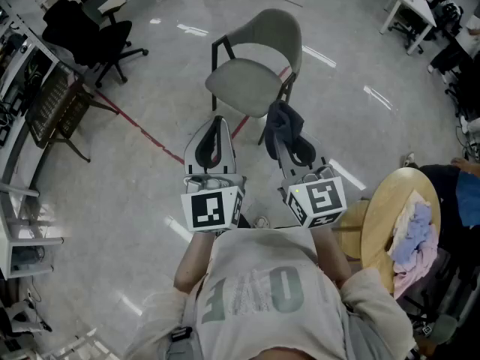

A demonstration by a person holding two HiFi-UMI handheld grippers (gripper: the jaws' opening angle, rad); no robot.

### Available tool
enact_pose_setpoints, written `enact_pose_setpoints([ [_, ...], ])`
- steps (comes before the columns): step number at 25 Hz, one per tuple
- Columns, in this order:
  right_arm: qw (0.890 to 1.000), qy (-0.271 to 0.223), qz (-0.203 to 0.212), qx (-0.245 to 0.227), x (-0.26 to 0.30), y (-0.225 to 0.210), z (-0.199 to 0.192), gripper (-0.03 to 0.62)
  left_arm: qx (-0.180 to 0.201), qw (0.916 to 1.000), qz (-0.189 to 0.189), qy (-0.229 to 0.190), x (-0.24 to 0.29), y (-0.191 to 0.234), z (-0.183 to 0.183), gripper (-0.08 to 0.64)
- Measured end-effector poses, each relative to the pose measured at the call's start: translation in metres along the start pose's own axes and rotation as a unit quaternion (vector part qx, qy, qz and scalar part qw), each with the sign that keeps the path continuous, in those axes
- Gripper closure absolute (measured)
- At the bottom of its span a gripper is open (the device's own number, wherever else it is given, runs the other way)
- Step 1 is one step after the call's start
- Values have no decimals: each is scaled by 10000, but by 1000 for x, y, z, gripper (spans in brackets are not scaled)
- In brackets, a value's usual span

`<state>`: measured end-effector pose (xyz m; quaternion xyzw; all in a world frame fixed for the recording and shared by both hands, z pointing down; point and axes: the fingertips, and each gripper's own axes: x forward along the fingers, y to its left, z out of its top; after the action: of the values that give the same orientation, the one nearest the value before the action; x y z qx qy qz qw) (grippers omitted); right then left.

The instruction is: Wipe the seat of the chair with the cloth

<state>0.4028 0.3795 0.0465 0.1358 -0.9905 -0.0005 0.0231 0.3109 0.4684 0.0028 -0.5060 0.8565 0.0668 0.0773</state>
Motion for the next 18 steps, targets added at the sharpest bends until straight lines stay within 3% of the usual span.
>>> enact_pose_setpoints([
  [10, 9999, -32, 114, 62, -10, 0, 1, 535, 65, 9999, 121, -53, -11, -6, 7, 545],
  [18, 9993, 101, 253, 246, -20, -10, -15, 535, 111, 9988, 475, 83, -29, 3, -1, 545],
])
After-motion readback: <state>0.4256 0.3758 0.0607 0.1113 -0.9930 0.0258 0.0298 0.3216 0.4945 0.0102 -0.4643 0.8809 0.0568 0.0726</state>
